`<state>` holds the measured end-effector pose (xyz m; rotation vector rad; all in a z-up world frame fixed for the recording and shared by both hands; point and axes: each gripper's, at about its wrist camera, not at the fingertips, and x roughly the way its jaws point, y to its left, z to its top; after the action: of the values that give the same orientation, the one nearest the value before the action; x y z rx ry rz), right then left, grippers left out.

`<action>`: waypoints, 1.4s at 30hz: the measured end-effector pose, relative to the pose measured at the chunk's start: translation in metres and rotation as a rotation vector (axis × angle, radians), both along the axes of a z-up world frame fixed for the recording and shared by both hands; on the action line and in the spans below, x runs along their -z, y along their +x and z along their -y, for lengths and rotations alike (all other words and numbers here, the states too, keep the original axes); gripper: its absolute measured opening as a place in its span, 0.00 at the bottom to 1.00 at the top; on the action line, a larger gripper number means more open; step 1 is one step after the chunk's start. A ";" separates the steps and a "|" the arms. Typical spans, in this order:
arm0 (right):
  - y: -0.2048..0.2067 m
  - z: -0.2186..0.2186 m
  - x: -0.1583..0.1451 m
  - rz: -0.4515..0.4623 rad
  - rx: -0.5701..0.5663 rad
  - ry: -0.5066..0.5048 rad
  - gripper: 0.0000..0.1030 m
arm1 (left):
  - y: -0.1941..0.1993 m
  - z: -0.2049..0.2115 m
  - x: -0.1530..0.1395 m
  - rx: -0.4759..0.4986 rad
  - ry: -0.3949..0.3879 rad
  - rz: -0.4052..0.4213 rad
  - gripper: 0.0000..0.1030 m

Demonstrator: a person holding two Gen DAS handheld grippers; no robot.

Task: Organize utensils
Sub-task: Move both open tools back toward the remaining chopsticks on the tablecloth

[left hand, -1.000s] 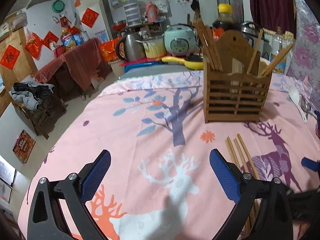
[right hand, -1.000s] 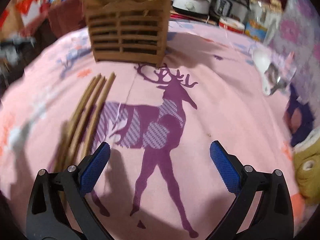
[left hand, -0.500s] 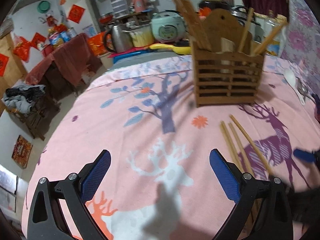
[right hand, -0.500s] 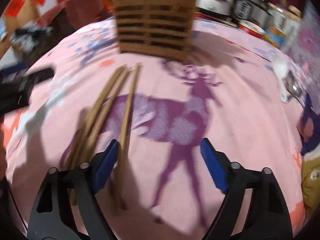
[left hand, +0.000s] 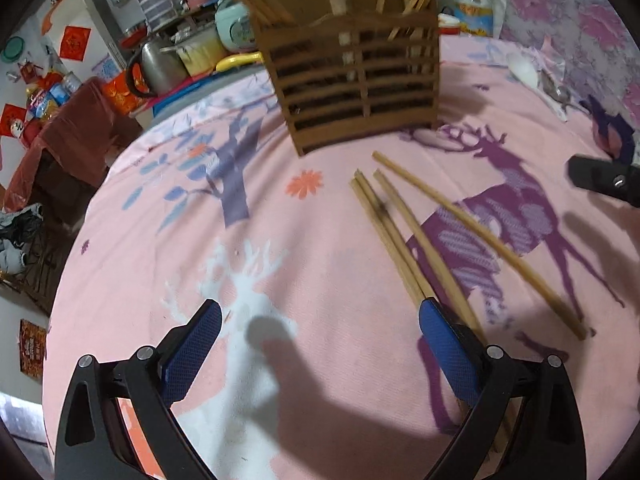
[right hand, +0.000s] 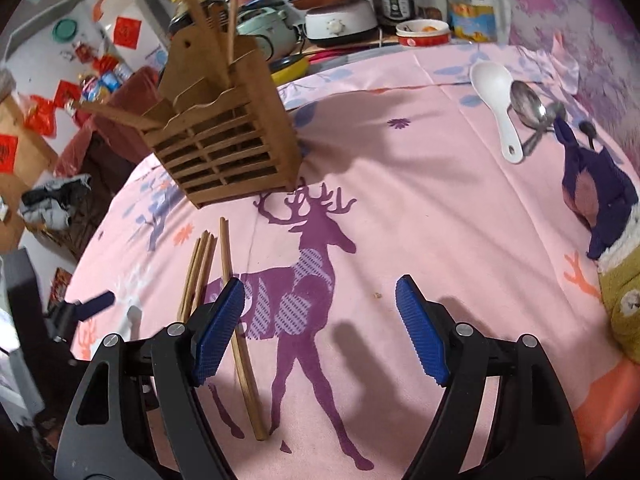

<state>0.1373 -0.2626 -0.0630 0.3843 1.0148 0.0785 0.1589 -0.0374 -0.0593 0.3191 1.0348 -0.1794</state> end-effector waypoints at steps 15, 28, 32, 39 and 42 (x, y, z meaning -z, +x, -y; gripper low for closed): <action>-0.002 -0.002 0.001 -0.007 -0.008 0.007 0.76 | 0.017 -0.019 0.004 -0.035 -0.112 -0.081 0.96; -0.004 -0.020 -0.003 0.015 -0.074 -0.031 0.76 | 0.016 -0.024 -0.008 -0.005 -0.185 -0.085 0.93; -0.003 -0.018 -0.001 0.009 -0.067 -0.028 0.76 | 0.011 -0.006 0.010 0.037 -0.105 -0.113 0.92; -0.008 -0.015 -0.004 0.044 -0.024 -0.078 0.76 | 0.012 -0.031 0.011 -0.055 -0.131 -0.112 0.92; -0.024 -0.015 -0.012 0.092 -0.034 -0.052 0.76 | -0.005 -0.039 0.007 -0.077 -0.122 -0.095 0.91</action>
<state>0.1132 -0.2473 -0.0510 0.3134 0.9307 0.0989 0.1541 0.0016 -0.0659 0.1605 1.1235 -0.1889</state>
